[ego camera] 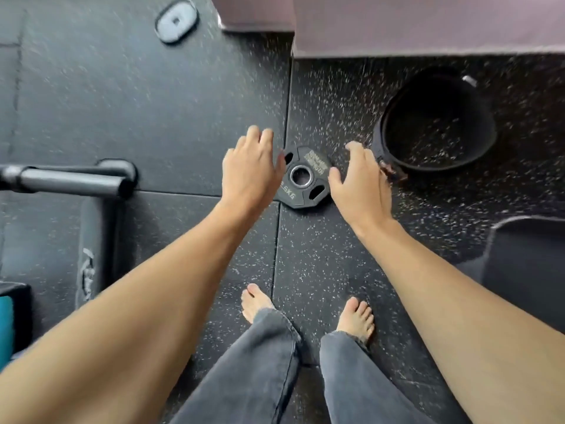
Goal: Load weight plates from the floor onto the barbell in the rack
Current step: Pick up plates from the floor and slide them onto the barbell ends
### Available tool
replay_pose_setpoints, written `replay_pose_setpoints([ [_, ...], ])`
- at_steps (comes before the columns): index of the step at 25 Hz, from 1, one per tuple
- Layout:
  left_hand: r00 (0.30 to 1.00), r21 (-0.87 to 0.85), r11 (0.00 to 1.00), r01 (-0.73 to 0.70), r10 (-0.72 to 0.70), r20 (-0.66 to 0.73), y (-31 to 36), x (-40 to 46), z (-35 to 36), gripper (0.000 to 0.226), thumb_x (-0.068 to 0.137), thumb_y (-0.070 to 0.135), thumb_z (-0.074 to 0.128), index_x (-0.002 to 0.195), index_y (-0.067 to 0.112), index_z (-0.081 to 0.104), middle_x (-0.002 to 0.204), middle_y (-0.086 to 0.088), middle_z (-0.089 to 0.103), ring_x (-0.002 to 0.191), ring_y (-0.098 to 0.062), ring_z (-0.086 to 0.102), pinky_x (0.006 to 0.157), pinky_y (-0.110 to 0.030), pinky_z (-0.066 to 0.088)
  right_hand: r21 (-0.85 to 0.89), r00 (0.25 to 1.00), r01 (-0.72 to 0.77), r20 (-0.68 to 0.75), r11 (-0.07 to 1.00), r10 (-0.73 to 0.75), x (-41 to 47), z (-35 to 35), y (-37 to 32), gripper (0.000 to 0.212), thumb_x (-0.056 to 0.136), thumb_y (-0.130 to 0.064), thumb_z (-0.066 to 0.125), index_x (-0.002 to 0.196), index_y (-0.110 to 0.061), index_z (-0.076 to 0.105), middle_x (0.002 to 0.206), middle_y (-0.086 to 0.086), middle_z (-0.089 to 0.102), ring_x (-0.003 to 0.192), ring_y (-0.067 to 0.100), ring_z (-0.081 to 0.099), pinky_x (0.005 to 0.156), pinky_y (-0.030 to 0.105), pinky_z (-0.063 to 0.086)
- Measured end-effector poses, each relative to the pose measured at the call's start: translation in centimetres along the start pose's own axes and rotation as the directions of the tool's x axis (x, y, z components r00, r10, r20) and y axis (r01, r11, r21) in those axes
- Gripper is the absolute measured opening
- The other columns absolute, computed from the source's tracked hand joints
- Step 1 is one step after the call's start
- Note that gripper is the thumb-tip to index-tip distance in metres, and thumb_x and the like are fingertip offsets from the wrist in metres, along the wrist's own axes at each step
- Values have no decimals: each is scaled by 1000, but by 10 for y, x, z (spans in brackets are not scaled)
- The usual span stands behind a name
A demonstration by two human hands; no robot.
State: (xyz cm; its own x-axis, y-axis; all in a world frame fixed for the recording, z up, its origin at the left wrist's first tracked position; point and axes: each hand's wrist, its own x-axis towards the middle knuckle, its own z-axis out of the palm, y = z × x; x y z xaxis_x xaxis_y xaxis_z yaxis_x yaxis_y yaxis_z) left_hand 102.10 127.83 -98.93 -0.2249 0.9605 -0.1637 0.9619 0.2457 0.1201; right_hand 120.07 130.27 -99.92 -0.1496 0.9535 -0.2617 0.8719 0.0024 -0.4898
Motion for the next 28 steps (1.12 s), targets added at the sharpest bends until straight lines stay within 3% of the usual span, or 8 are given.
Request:
replay_pose_setpoints([
  [5,992,-2,1000,9,-9,126,-34,66,164,30,101,28,48,124,9,52,124,-12,53,110,-34,59,77,-47,49,10,938,-325,130,946,321,50,157,62,58,99,-20,48,150,-13,23,145,17,41,123,40,52,96,44,42],
  [9,978,-31,998,54,-46,202,-43,109,239,23,100,17,46,120,7,50,125,-15,52,110,-40,58,72,-45,38,33,871,-470,181,882,457,75,225,76,77,100,-23,50,157,-9,0,148,19,39,126,39,50,100,43,41],
  [11,978,-22,999,37,-32,208,-43,124,259,20,99,9,46,118,5,51,123,-17,53,109,-41,57,71,-43,34,49,849,-515,169,856,501,84,240,78,77,99,-17,49,156,-7,-3,152,20,32,130,39,47,103,41,39],
  [19,980,-1,999,49,-48,193,-36,139,260,32,89,-14,43,115,0,54,119,-21,58,105,-44,59,72,-41,37,97,829,-557,121,825,546,89,244,77,57,97,-5,46,149,-6,23,139,18,43,121,38,52,97,40,42],
  [24,979,-69,993,94,-79,187,-37,123,248,24,92,-8,41,112,-1,53,111,-26,62,102,-46,59,70,-42,35,110,852,-522,106,846,512,87,231,76,33,93,0,48,125,-6,43,121,14,50,107,35,55,79,37,40],
  [28,984,-117,983,141,-126,127,-40,91,188,15,95,3,46,109,1,51,106,-27,64,98,-47,58,69,-39,31,132,913,-407,70,904,402,76,172,51,44,93,3,45,135,-9,42,113,8,47,96,28,50,77,38,41],
])
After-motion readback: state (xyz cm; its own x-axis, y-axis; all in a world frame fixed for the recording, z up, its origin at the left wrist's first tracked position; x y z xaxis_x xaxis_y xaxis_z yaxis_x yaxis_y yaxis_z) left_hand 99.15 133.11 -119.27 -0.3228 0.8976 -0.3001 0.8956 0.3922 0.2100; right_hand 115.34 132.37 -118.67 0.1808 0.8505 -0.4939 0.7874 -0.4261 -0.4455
